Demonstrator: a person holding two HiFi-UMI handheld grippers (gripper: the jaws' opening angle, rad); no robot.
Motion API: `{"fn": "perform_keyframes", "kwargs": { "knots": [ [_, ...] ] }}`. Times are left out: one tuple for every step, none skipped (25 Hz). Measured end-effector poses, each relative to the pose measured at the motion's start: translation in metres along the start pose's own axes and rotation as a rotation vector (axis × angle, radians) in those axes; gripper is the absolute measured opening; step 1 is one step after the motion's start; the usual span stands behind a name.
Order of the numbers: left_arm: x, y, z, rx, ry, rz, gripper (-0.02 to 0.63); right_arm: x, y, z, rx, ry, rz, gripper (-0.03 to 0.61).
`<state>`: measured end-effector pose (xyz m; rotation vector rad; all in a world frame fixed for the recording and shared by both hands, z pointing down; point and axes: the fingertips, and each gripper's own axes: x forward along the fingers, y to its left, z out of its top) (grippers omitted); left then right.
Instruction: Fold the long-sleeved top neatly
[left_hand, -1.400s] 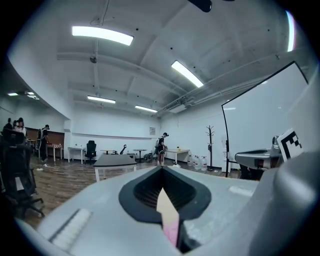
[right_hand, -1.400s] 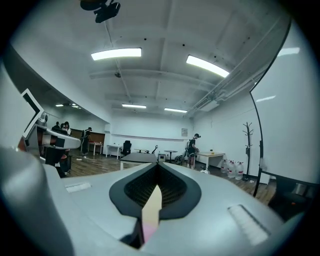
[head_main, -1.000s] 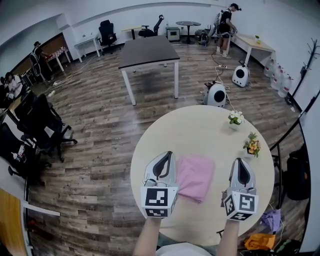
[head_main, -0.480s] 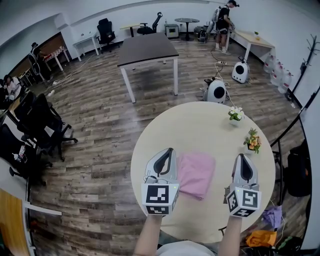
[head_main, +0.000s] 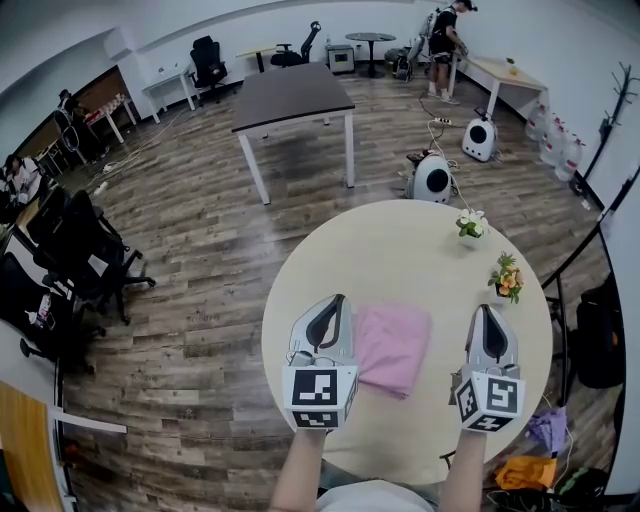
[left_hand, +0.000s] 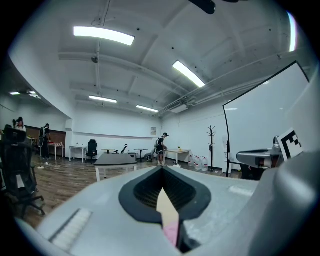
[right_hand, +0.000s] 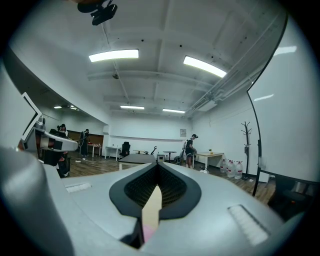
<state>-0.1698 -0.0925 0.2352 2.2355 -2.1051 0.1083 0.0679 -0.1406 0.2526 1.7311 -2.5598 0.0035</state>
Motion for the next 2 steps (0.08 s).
{"fn": "perform_keyframes", "kwargs": {
  "knots": [
    [0.0006,-0.0001,-0.0004,-0.002,0.001,0.002,0.003,0.0003,-0.0005,-0.0002,0.0,0.0,0.0,0.021],
    [0.0013,-0.0002,-0.0007,-0.004,0.003,0.003,0.003,0.0007,-0.0011,-0.0003,0.0,0.001,-0.001,0.022]
  ]
}}
